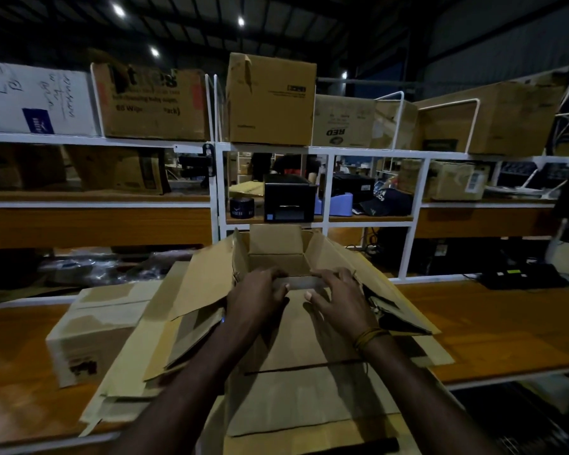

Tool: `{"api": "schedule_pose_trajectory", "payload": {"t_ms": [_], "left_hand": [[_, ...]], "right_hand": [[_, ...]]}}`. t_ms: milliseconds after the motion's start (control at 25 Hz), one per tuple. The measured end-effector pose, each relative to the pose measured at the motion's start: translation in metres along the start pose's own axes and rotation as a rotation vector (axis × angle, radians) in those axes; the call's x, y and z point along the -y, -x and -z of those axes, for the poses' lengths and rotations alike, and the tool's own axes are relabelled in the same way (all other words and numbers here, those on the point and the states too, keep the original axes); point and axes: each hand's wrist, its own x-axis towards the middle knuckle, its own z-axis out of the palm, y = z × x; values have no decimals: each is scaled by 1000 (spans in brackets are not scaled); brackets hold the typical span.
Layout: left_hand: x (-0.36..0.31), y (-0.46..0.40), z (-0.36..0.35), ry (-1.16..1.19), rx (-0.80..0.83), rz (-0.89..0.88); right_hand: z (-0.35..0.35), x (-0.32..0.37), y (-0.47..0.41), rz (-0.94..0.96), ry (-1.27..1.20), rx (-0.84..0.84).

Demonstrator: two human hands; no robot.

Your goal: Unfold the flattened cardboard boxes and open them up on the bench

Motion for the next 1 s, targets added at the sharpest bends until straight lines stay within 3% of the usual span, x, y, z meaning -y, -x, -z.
{"api": "schedule_pose_trajectory", "payload": {"t_ms": [600,800,1000], "left_hand": [[-5,25,-28,-117,-93,92],[-31,47,-52,-231,-58,164],[-79,76,-88,-266,95,242]], "right_hand": [[3,-8,22,-25,3,-1],[18,-35,41,9,102,138],[45,-78,74,74,66,313]]}}
